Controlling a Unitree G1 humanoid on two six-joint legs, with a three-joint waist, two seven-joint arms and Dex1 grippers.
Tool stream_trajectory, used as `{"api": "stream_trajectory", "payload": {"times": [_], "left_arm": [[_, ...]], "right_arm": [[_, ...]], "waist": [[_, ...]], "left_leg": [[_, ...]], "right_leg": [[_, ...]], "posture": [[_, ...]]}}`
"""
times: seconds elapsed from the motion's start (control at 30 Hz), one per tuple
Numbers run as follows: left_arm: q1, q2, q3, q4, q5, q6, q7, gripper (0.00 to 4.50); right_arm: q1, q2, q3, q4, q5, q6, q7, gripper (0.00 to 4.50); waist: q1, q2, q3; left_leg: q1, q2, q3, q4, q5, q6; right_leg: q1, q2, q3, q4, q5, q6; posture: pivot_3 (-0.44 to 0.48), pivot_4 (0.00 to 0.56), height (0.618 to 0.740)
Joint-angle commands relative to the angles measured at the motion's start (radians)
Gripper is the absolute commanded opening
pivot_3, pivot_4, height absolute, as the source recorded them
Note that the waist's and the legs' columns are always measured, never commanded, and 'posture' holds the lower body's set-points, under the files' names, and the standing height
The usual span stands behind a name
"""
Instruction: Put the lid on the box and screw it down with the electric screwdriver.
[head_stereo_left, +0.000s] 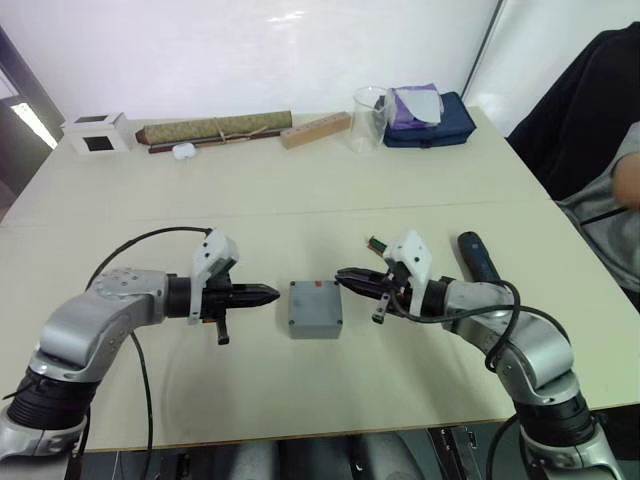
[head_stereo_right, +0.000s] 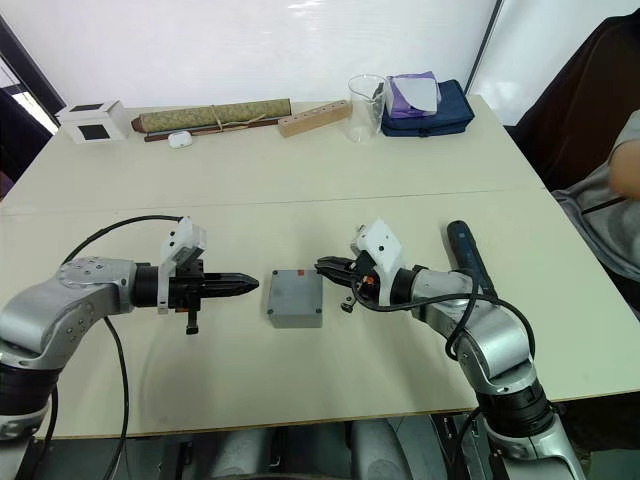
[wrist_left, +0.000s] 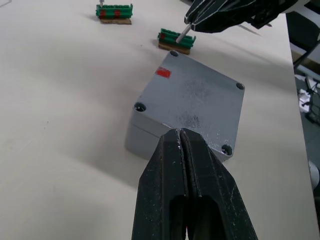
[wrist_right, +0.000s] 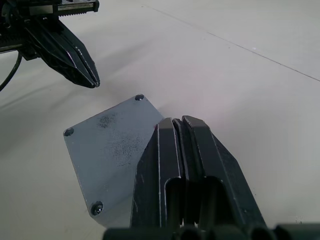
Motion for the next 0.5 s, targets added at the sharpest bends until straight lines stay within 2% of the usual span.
{"api": "stream_trajectory", "payload": {"times": [0.03, 0.5], "left_arm": [[-0.018, -0.001, 0.004, -0.018, 0.002, -0.016, 0.007, 0.0], [-0.026, -0.014, -0.002, -0.021, 0.003, -0.019, 0.034, 0.0]], "right_arm": [[-0.015, -0.002, 0.007, -0.013, 0.0, -0.021, -0.002, 0.02], [-0.024, -0.002, 0.035, 0.031, -0.024, -0.037, -0.002, 0.02]], "waist": [[0.0, 0.0, 0.0], [0.0, 0.0, 0.0]], "left_leg": [[0.0, 0.0, 0.0, 0.0, 0.0, 0.0], [0.0, 0.0, 0.0, 0.0, 0.0, 0.0]], "right_leg": [[0.0, 0.0, 0.0, 0.0, 0.0, 0.0], [0.0, 0.0, 0.0, 0.0, 0.0, 0.0]], "posture": [[0.0, 0.15, 0.74], [0.0, 0.15, 0.74]]}}
